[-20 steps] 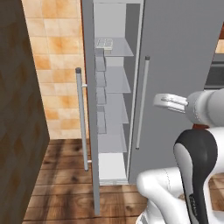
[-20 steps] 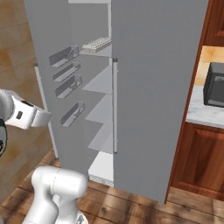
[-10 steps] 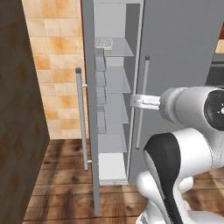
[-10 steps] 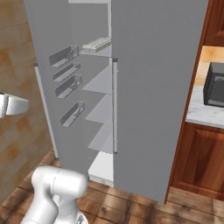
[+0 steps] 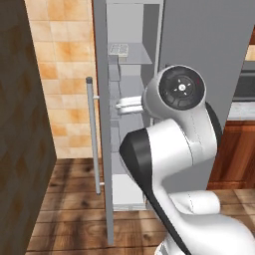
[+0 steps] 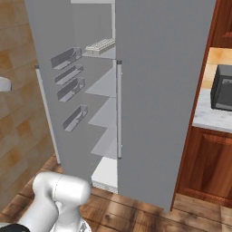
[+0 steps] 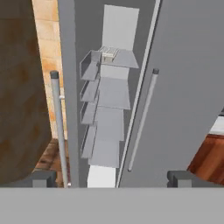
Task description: The ice cube tray has been filled with water. Take the tray and place it in the freezer to make ice. Close the freezer door after placing the tray.
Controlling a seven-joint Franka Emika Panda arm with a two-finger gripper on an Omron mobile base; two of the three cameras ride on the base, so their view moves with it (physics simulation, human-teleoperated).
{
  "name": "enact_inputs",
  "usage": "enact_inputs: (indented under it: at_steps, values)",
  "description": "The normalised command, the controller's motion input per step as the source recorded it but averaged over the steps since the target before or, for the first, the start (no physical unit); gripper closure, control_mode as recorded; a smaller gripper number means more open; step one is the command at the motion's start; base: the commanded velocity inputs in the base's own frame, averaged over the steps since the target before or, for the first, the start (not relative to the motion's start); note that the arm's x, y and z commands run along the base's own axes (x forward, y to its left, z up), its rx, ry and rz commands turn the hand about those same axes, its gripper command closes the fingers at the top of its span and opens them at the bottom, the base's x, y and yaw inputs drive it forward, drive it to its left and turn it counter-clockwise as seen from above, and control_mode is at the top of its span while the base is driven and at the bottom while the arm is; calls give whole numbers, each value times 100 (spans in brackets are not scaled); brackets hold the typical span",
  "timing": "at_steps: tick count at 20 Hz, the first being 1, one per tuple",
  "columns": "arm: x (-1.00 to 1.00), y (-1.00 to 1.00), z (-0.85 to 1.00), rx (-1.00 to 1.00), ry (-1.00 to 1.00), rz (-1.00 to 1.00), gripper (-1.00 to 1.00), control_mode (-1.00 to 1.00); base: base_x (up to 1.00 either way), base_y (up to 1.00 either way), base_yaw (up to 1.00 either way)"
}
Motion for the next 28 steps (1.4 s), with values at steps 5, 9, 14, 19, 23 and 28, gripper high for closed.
enact_inputs:
  at_steps: [5,9,14,19,23,28]
  values:
    - [4,3,-10,-13,1,-1,-100,-100,0,0,0]
    - [0,32,-28,-24,0,0,-100,-100,0,0,0]
    - [6,37,-26,-23,-2,0,-100,-100,0,0,0]
    - [11,20,-4,-9,0,0,-100,-100,0,0,0]
    - [11,8,-6,-3,0,0,-100,-100,0,0,0]
    - [4,4,-6,-1,1,0,-100,-100,0,0,0]
